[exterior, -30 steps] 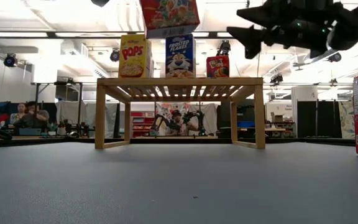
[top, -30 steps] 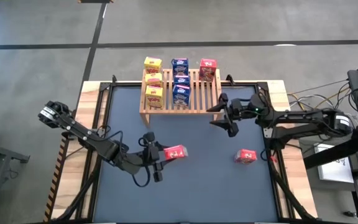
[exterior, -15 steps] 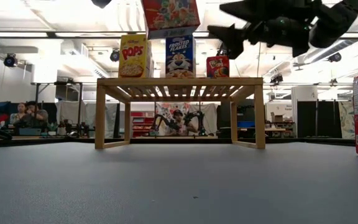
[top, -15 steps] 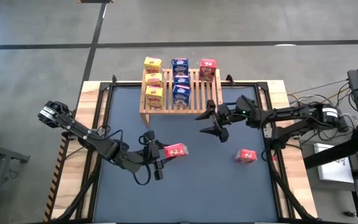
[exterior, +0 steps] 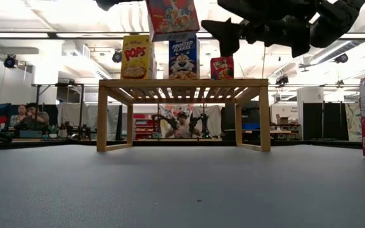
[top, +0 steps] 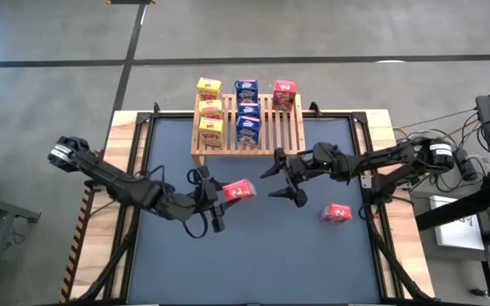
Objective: Stack cereal on shelf
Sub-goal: Put the bottom red cereal box on the shelf aligned with the other red cereal box
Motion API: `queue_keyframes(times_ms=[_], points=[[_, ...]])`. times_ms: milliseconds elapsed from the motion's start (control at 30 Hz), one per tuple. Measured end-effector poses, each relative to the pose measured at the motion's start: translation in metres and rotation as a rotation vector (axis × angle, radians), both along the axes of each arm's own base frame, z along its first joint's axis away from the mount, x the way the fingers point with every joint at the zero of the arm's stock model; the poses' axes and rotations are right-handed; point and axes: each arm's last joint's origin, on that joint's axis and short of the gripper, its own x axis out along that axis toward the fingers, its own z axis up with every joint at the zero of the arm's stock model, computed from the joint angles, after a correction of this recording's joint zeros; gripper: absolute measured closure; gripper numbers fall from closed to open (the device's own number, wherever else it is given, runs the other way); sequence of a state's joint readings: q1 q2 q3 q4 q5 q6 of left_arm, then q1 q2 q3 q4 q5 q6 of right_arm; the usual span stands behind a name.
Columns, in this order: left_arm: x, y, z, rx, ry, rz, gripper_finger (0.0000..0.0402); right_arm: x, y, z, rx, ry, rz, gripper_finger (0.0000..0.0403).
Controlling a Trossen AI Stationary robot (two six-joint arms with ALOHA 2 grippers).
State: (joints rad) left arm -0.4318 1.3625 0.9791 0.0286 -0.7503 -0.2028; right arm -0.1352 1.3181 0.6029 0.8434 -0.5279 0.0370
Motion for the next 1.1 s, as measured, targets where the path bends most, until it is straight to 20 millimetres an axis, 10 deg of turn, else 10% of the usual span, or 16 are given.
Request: queue_keyframes(times_ms=[1100], points=[[0.002,0.005,-0.007,0.026,0.053,0.016,0.0233,0.052,0.009,-0.006,0.098,0.072,0.071,0.0066]])
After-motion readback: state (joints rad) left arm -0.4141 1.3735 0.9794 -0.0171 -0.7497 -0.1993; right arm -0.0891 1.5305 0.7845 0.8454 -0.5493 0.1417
